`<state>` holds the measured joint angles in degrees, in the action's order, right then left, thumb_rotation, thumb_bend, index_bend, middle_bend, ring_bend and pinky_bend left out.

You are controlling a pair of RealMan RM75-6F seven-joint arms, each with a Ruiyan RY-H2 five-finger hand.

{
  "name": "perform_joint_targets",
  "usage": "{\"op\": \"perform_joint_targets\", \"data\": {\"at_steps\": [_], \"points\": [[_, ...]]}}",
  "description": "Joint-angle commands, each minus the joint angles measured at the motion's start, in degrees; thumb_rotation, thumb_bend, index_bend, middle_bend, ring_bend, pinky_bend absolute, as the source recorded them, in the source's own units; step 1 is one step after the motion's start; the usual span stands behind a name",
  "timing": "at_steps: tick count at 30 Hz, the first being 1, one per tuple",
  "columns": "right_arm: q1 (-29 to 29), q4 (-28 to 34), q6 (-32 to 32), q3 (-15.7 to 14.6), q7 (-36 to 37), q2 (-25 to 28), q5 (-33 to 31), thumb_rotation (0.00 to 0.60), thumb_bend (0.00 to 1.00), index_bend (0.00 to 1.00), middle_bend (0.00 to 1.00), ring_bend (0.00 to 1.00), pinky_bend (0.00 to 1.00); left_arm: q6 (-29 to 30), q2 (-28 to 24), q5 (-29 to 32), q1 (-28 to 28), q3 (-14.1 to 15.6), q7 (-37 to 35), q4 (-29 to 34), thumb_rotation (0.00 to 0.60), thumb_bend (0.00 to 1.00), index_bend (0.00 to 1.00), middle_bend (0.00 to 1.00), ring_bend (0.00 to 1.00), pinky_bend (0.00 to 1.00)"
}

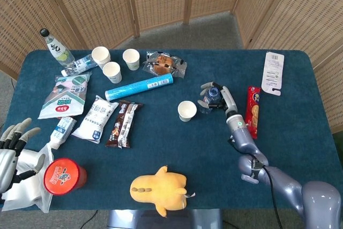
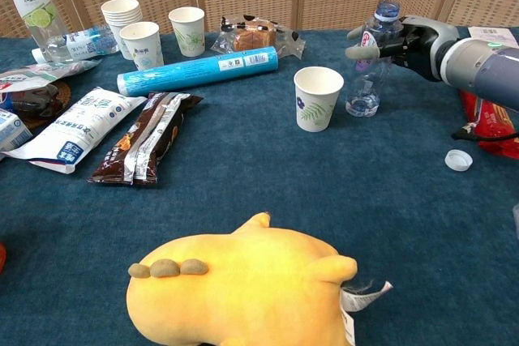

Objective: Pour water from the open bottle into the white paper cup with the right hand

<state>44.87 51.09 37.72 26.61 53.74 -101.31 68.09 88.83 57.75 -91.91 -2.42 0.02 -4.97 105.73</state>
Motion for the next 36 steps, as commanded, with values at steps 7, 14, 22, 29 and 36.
{"op": "perform_joint_targets", "data": {"at_steps": [7, 14, 22, 29, 36], "points": [[-0.9, 4.1, 1.3, -1.5, 0.7, 2.5, 1.9, 0.6, 0.22, 0.15, 0.32, 0.18, 0.05, -0.1, 0.2, -0.3, -0.2, -0.1, -0.8, -0.6, 0.35, 0.46, 0.15, 0.06, 0.0, 0.0], [-1.1, 7.4, 1.4, -2.4, 1.2, 5.4, 3.3, 0.599, 0.22, 0.0, 0.14, 0.02, 0.0, 0.4, 0.2, -0.6, -0.1, -0.1, -1.5, -1.1, 0.352, 0.46, 0.15, 0.06, 0.0, 0.0], [0.5, 9.5, -0.1, -1.4, -0.7, 8.5, 2.0, 0.517, 0.22, 0.0, 0.04, 0.0, 0.0, 1.1, 0.3, -0.9, 0.2, 0.0, -1.9, -1.5, 0.353, 0.47, 0.15, 0.06, 0.0, 0.0], [1.6, 13.1, -1.2, -0.2, -4.3, 12.4, -0.1, 0.504, 0.22, 0.0, 0.04, 0.0, 0.0, 1.3, 0.4, -0.8, 0.3, 0.0, -2.7, -2.1, 0.349, 0.46, 0.14, 0.06, 0.0, 0.0], [0.1, 22.7, 1.4, 2.0, -9.5, 19.1, -3.7, 0.535, 0.21, 0.0, 0.03, 0.0, 0.0, 0.7, 0.4, -0.2, 0.0, -0.2, -3.7, -2.9, 0.351, 0.46, 0.13, 0.06, 0.0, 0.0]]}}
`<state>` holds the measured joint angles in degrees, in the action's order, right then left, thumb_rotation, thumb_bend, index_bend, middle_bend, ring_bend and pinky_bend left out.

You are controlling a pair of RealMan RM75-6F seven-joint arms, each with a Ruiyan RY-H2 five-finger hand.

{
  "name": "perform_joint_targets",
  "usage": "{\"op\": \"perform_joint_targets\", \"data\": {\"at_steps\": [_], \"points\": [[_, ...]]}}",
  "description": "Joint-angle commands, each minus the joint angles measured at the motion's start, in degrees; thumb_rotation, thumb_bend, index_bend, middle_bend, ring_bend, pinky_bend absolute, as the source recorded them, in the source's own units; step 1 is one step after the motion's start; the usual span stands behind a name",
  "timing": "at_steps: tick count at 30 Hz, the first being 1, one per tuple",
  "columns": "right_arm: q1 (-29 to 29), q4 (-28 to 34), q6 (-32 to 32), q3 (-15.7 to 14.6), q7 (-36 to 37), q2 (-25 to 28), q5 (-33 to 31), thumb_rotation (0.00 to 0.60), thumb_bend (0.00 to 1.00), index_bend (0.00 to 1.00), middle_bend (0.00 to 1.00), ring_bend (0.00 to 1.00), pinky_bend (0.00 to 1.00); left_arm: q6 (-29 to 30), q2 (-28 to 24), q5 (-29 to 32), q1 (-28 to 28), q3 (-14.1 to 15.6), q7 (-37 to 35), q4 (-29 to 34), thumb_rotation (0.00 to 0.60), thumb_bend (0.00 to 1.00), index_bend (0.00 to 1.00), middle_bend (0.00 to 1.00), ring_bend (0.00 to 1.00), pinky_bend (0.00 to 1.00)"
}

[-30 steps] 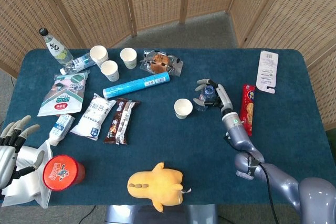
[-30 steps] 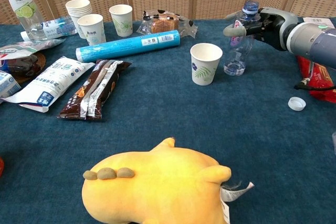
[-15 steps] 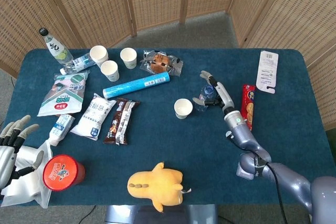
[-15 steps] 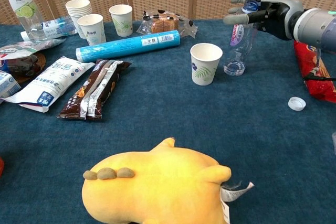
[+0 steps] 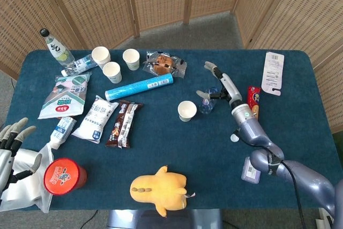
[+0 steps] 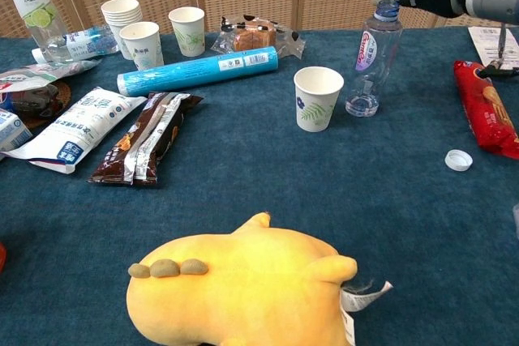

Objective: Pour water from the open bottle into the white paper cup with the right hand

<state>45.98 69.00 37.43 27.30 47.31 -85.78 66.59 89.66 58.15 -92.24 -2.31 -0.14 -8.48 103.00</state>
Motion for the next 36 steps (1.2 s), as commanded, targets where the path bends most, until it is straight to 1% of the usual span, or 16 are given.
{"op": "perform_joint_targets", "data": {"at_steps": [1, 3, 5, 7, 8, 10, 11, 12, 13, 15, 17, 21, 27, 31, 34, 36], "points": [[-1.4, 6.2, 2.5, 1.6, -3.9, 4.5, -2.8, 0.564, 0.21, 0.0, 0.03, 0.0, 0.0, -0.1, 0.0, 0.2, -0.1, -0.1, -0.3, -0.3, 0.353, 0.46, 0.13, 0.06, 0.0, 0.0], [-2.5, 8.8, 4.4, 2.0, -6.0, 6.1, -4.1, 0.596, 0.2, 0.02, 0.05, 0.0, 0.0, -0.1, 0.1, 0.2, -0.1, -0.1, -0.5, -0.5, 0.351, 0.46, 0.13, 0.06, 0.0, 0.0], [-3.9, 11.6, 7.2, 1.9, -8.9, 7.9, -4.9, 0.6, 0.2, 0.08, 0.11, 0.0, 0.0, -0.2, 0.3, 0.3, -0.1, -0.1, -0.8, -0.7, 0.349, 0.46, 0.13, 0.06, 0.0, 0.0], [-5.5, 14.0, 10.9, 1.7, -12.4, 9.2, -5.7, 0.6, 0.2, 0.2, 0.22, 0.02, 0.0, -0.4, 0.5, 0.4, -0.1, 0.1, -1.5, -1.0, 0.348, 0.46, 0.14, 0.06, 0.0, 0.0], [-6.2, 15.2, 12.4, 1.6, -13.5, 9.7, -6.3, 0.6, 0.21, 0.24, 0.25, 0.03, 0.0, -0.5, 0.7, 0.5, 0.0, 0.1, -1.7, -1.2, 0.35, 0.46, 0.14, 0.06, 0.0, 0.0], [-8.0, 18.0, 15.0, 1.3, -16.0, 11.1, -7.2, 0.6, 0.22, 0.35, 0.31, 0.1, 0.02, -0.7, 1.0, 0.8, 0.1, 0.3, -2.0, -1.6, 0.351, 0.46, 0.14, 0.06, 0.0, 0.0], [-8.6, 18.9, 16.0, 1.0, -17.3, 11.8, -7.4, 0.6, 0.23, 0.38, 0.32, 0.12, 0.03, -0.7, 1.1, 1.0, 0.1, 0.3, -2.1, -1.8, 0.353, 0.46, 0.14, 0.06, 0.0, 0.0], [-9.2, 19.7, 16.8, 0.4, -18.8, 12.4, -7.5, 0.6, 0.25, 0.43, 0.36, 0.16, 0.07, -0.7, 1.1, 1.0, 0.2, 0.3, -2.2, -1.9, 0.351, 0.46, 0.14, 0.06, 0.0, 0.0], [-10.1, 20.7, 17.7, -0.6, -21.0, 13.4, -7.2, 0.6, 0.27, 0.46, 0.39, 0.2, 0.1, -0.6, 1.2, 1.1, 0.3, 0.3, -2.3, -2.1, 0.349, 0.46, 0.14, 0.06, 0.0, 0.0], [-11.4, 21.9, 18.9, -2.4, -24.1, 15.0, -6.1, 0.6, 0.28, 0.51, 0.42, 0.23, 0.12, -0.6, 1.3, 1.1, 0.3, 0.4, -2.8, -2.4, 0.348, 0.46, 0.14, 0.06, 0.0, 0.0], [-13.1, 22.8, 20.9, -4.6, -27.4, 16.3, -4.4, 0.6, 0.28, 0.53, 0.42, 0.24, 0.12, -0.9, 1.4, 1.1, 0.2, 0.5, -3.8, -2.8, 0.352, 0.46, 0.14, 0.06, 0.0, 0.0], [-16.8, 24.9, 25.3, -8.2, -31.8, 18.2, -1.6, 0.6, 0.28, 0.54, 0.42, 0.24, 0.12, -1.2, 1.2, 1.0, 0.2, 0.7, -4.1, -3.1, 0.351, 0.46, 0.15, 0.06, 0.0, 0.0], [-21.3, 27.2, 30.6, -12.0, -37.6, 20.7, 0.8, 0.6, 0.28, 0.53, 0.42, 0.24, 0.12, -2.1, 0.8, 1.4, 0.4, 1.5, -4.3, -3.0, 0.351, 0.46, 0.15, 0.06, 0.0, 0.0], [-24.5, 27.9, 35.5, -15.0, -45.4, 21.9, 2.6, 0.6, 0.28, 0.53, 0.42, 0.24, 0.12, -2.4, 0.6, 1.3, 0.9, 2.3, -5.4, -3.6, 0.352, 0.46, 0.15, 0.06, 0.0, 0.0], [-26.8, 27.7, 39.6, -17.1, -51.5, 21.9, 4.3, 0.6, 0.28, 0.53, 0.42, 0.23, 0.12, -2.3, 0.5, 0.8, 1.5, 3.2, -5.5, -4.0, 0.349, 0.46, 0.15, 0.06, 0.0, 0.0], [-28.1, 27.7, 41.4, -18.2, -54.1, 21.9, 5.2, 0.6, 0.28, 0.53, 0.42, 0.22, 0.11, -2.2, 0.6, -0.1, 1.8, 3.8, -5.3, -4.2, 0.35, 0.46, 0.15, 0.06, 0.0, 0.0]]}}
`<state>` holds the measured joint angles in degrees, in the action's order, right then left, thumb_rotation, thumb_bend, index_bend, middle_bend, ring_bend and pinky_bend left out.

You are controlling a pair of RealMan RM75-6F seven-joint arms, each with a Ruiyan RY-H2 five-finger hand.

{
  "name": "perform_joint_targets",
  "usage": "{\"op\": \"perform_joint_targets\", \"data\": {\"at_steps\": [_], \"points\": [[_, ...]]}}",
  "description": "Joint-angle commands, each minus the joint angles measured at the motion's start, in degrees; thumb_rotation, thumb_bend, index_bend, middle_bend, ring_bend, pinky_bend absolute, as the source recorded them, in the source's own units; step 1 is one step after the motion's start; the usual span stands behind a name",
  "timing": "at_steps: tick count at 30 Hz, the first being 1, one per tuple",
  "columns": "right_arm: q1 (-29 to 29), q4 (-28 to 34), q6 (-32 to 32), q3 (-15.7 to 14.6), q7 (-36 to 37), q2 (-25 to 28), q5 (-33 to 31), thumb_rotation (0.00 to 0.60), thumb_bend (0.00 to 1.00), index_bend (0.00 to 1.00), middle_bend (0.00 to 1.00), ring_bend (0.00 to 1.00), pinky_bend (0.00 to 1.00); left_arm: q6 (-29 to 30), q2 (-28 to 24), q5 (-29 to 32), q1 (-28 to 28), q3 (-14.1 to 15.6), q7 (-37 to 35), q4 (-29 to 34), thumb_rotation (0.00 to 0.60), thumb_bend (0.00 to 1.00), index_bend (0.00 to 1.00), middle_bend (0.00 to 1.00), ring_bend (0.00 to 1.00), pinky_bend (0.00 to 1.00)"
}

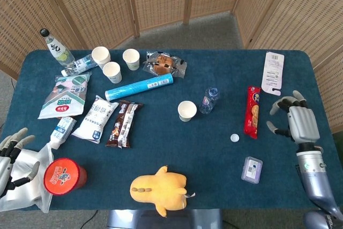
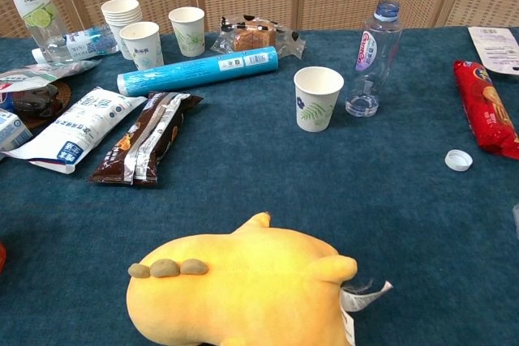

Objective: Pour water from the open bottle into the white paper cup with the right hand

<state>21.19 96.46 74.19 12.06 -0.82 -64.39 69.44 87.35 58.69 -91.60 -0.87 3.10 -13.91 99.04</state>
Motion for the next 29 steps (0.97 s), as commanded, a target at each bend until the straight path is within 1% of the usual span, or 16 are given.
{"op": "perform_joint_targets", "data": {"at_steps": [1, 4, 9, 13, 16, 23, 29], "points": [[-4.1, 0.4, 5.7, -3.7, -7.3, 0.5, 2.7, 0.6, 0.28, 0.53, 0.42, 0.22, 0.11, 0.2, 0.2, -1.3, 0.5, 1.0, 0.3, -0.3, 0.35, 0.46, 0.15, 0.06, 0.0, 0.0], [-6.0, 0.7, 7.9, -4.9, -9.1, 0.4, 3.7, 0.6, 0.28, 0.52, 0.42, 0.21, 0.09, 0.6, 0.9, -2.4, 1.0, 1.8, 0.6, -0.7, 0.354, 0.46, 0.15, 0.07, 0.0, 0.0], [-9.1, 0.4, 10.3, -6.4, -10.1, -0.2, 3.9, 0.6, 0.28, 0.5, 0.42, 0.19, 0.07, 1.0, 2.5, -2.2, 2.0, 2.5, 0.9, -2.3, 0.351, 0.46, 0.15, 0.07, 0.0, 0.0], [-10.8, 0.3, 11.0, -7.7, -9.6, -0.9, 5.0, 0.6, 0.28, 0.49, 0.42, 0.19, 0.06, 0.2, 2.9, -2.5, 2.4, 3.4, 1.8, -2.2, 0.354, 0.47, 0.15, 0.07, 0.0, 0.0], [-11.7, 0.1, 11.4, -8.3, -9.1, -1.3, 5.9, 0.6, 0.28, 0.49, 0.42, 0.19, 0.06, 0.7, 3.1, -2.8, 2.7, 3.5, 2.5, -2.2, 0.349, 0.47, 0.15, 0.07, 0.0, 0.0], [-12.5, -0.3, 10.1, -8.5, -9.3, -2.2, 5.5, 0.6, 0.28, 0.49, 0.42, 0.18, 0.06, 0.2, 3.8, -3.0, 2.3, 3.3, 2.5, -2.4, 0.354, 0.46, 0.15, 0.07, 0.0, 0.0], [-12.8, 0.4, 10.2, -7.8, -10.3, -2.6, 5.5, 0.6, 0.28, 0.49, 0.42, 0.17, 0.06, -0.5, 4.1, -2.6, 1.8, 2.9, 2.8, -2.7, 0.348, 0.46, 0.15, 0.07, 0.0, 0.0]]}}
